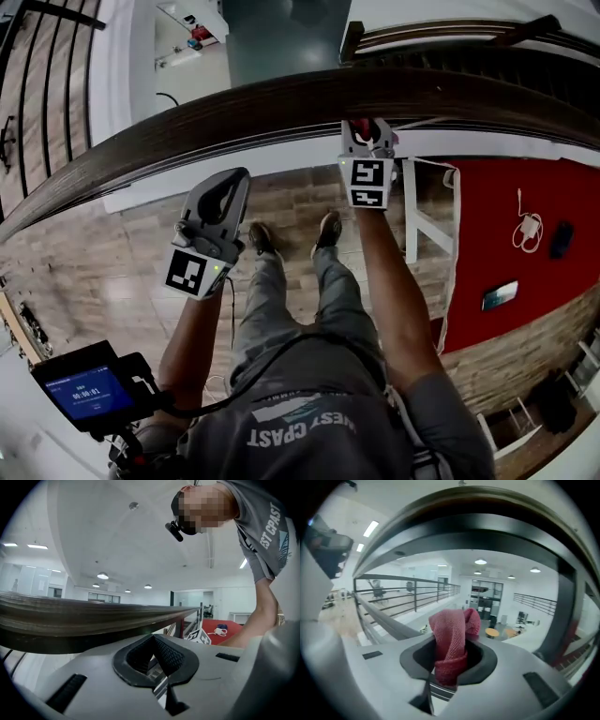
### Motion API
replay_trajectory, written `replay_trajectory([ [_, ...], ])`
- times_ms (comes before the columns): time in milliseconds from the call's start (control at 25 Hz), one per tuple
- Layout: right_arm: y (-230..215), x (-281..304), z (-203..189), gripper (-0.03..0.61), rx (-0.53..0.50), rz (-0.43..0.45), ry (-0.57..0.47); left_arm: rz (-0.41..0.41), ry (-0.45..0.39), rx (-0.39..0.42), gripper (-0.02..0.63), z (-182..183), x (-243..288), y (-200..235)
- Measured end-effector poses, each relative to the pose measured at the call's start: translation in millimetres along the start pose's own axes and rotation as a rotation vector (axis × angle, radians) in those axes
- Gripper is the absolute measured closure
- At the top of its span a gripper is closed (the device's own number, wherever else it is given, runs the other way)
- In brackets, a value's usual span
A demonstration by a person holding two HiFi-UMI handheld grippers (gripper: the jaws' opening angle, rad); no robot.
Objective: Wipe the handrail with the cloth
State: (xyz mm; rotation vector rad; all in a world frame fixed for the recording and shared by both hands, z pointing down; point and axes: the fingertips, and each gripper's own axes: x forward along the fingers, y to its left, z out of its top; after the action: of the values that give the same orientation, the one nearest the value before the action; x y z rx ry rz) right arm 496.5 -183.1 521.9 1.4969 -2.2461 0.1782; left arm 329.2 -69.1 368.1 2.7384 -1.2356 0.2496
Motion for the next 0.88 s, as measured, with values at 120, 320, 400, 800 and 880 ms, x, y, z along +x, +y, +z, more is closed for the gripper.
replay_trajectory([
  [120,13.6,-18.3,9.0,0.499,-0.019,0.048,-0.047,-0.004,0.002,-0.002,0.607,2.3,3.8,-2.7],
  [320,-107.5,-54.8,-24.1,0.499,0.086,-0.259,-0.010,0.003,-0.007,0.001,0.607,5.7,-3.7,1.5],
  [400,-87.4,-41.4,-22.7,0.499,0.041,-0.213,-0.002,0.008,-0.005,-0.002,0.607,4.3,-5.5,3.0],
  [800,1.5,-26.3,12.2,0.499,-0.012,-0.049,-0.097,0.046,-0.035,0.006,0.608,0.3,-18.5,25.3],
  [880,-22.0,-26.8,-2.3,0.499,0.021,-0.166,-0.058,0.077,-0.015,-0.006,0.607,-12.8,-49.5,61.5],
])
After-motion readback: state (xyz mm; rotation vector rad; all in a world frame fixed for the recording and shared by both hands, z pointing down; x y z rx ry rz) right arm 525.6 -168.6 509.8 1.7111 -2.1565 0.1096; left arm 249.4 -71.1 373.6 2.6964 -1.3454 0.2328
